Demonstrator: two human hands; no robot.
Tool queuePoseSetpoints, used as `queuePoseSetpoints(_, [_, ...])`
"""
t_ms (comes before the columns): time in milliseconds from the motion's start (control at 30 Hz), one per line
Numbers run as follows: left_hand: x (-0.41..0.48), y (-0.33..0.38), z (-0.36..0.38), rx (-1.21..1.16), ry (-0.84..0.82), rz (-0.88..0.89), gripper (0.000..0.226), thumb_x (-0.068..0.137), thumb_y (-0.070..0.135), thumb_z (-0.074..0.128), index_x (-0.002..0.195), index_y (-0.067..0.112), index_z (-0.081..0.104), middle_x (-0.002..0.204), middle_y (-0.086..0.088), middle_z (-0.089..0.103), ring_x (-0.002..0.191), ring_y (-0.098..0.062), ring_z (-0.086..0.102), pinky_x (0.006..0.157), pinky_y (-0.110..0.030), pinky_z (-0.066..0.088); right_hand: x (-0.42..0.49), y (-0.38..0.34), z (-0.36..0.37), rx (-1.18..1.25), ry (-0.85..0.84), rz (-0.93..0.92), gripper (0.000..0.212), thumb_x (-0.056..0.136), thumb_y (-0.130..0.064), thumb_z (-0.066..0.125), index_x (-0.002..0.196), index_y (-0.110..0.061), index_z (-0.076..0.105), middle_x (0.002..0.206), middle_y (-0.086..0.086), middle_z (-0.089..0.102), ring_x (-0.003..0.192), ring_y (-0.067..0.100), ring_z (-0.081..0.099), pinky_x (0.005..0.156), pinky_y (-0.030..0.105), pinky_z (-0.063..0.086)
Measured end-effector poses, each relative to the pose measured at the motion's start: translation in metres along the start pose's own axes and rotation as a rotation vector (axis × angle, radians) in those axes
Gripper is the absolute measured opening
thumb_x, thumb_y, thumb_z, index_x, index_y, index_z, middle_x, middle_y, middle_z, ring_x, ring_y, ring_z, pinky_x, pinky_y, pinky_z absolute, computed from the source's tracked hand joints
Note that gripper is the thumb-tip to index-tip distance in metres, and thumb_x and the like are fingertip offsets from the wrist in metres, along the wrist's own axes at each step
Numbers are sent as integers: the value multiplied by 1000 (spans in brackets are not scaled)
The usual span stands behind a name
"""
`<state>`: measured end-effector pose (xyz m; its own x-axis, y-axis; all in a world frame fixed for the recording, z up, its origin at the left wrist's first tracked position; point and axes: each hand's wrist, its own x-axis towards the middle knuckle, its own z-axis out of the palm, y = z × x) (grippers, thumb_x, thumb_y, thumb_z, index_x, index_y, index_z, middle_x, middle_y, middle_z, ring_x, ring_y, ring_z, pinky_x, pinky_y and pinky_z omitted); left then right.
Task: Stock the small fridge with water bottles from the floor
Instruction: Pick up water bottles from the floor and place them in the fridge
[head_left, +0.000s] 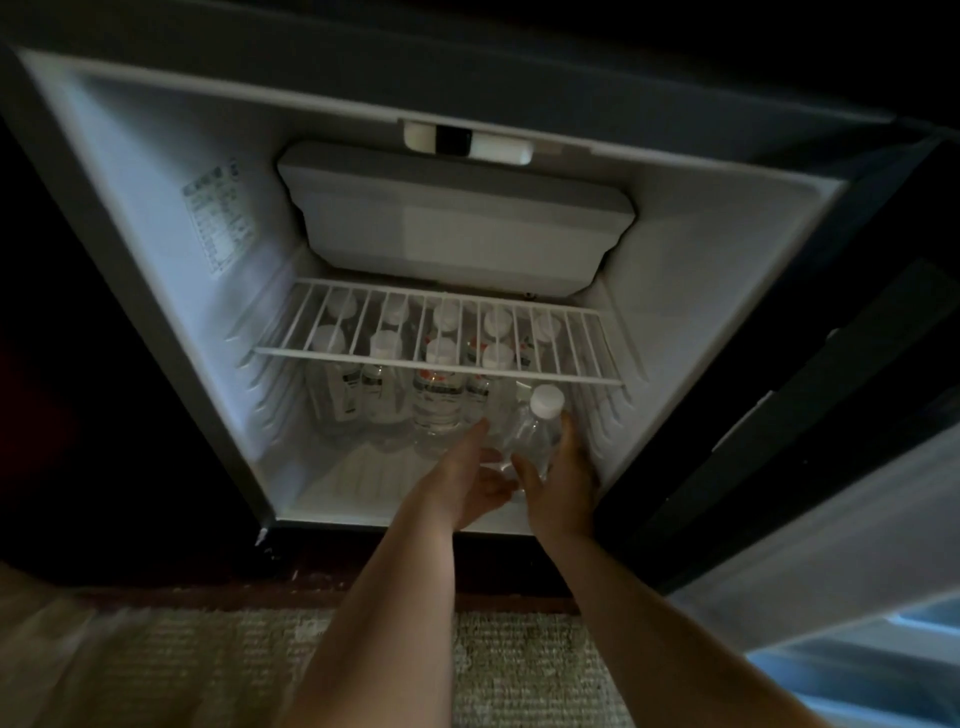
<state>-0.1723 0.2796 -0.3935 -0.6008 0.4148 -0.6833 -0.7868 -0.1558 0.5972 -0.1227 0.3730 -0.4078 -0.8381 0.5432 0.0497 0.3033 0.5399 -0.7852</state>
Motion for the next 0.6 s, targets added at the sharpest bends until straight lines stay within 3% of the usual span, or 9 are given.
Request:
queuePoseSetpoints(100, [8, -1, 4, -38, 14, 17, 49, 94, 47, 41, 103, 0, 52, 89, -18, 56, 80, -25, 57, 73, -30, 45, 6, 1, 4, -2, 43, 53, 48, 83, -22, 68, 125, -11, 50, 115, 13, 66, 107, 29, 63, 90, 42, 52])
queuePoseSetpoints(167, [10, 0, 7, -63, 8, 18, 46, 93, 47, 42, 94, 3, 53, 84, -14, 53, 77, -22, 55, 71, -28, 44, 11, 1, 6, 5, 52, 85, 37, 84, -21, 67, 115, -6, 55, 110, 16, 67, 102, 31, 64, 88, 41, 52])
queuePoseSetpoints(333, [18, 2, 14, -117, -25, 29, 35, 91, 44, 48, 72, 15, 46, 75, -4, 41, 68, -12, 45, 63, -23, 35, 23, -1, 5, -41, 16, 125, 31, 94, -20, 52, 121, -5, 58, 123, 16, 63, 113, 30, 59, 88, 28, 44])
queuePoseSetpoints(400, [20, 3, 17, -137, -38, 35, 29, 89, 43, 51, 85, 15, 55, 89, -7, 48, 78, -12, 49, 73, -23, 39, 28, -2, 5, -64, 2, 153, 33, 96, -22, 48, 124, -5, 57, 126, 16, 61, 117, 30, 57, 88, 27, 42])
queuePoseSetpoints(467, [18, 1, 20, -119, -41, 69, 50, 91, 42, 49, 129, 10, 52, 116, -11, 55, 103, -17, 55, 97, -27, 38, 31, -4, 7, -47, -4, 188, 35, 98, -23, 45, 125, -3, 55, 129, 17, 58, 119, 30, 54, 90, 28, 41])
queuePoseSetpoints(533, [17, 0, 24, -105, -48, 105, 61, 94, 39, 46, 145, 9, 32, 143, -12, 44, 132, -24, 43, 112, -33, 27, 33, -8, 7, 1, -22, 231, 38, 99, -23, 42, 128, -1, 52, 133, 19, 55, 123, 31, 51, 93, 29, 39])
queuePoseSetpoints(600, [14, 1, 27, -66, -36, 118, 62, 94, 40, 44, 147, 12, 27, 156, -6, 26, 145, -20, 23, 117, -36, 22, 36, -10, 4, -8, -54, 245, 40, 100, -26, 39, 131, -2, 49, 137, 18, 51, 126, 31, 49, 96, 29, 38])
